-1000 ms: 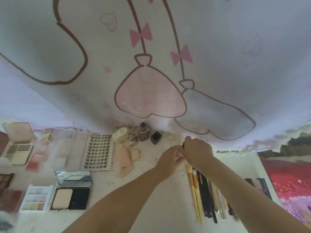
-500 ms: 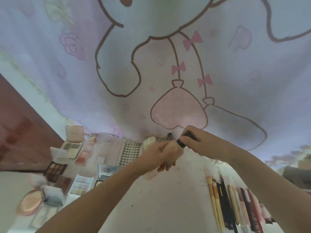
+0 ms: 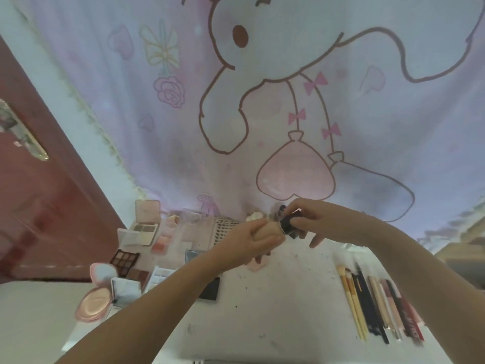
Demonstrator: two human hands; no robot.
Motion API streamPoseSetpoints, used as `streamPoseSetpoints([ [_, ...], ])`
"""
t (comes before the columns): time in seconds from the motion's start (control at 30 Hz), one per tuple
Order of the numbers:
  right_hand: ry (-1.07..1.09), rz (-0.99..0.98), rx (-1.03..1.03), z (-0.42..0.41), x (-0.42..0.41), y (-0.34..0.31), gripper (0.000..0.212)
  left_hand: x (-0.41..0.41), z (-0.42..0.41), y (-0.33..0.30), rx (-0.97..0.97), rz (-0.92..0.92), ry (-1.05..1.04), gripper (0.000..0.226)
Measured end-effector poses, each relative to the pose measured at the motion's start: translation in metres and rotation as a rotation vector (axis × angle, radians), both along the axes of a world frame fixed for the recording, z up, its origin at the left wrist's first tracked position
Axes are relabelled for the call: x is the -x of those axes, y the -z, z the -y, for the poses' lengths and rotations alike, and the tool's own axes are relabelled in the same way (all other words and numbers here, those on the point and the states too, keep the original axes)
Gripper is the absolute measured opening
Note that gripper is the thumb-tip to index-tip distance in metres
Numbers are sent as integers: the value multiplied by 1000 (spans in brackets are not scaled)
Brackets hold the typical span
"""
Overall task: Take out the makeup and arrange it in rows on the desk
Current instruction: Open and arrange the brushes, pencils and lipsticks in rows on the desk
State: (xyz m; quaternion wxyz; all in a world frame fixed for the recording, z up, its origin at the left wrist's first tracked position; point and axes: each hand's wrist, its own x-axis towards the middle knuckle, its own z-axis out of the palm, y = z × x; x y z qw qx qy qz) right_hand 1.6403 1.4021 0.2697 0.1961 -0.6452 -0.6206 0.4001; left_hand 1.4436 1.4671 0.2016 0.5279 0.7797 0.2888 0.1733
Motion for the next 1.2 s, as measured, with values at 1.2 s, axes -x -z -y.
streamPoseSetpoints([
  [1.2,63,179,-133,22,1,-20,9,23,-3,4,-99,-3,-34,41],
])
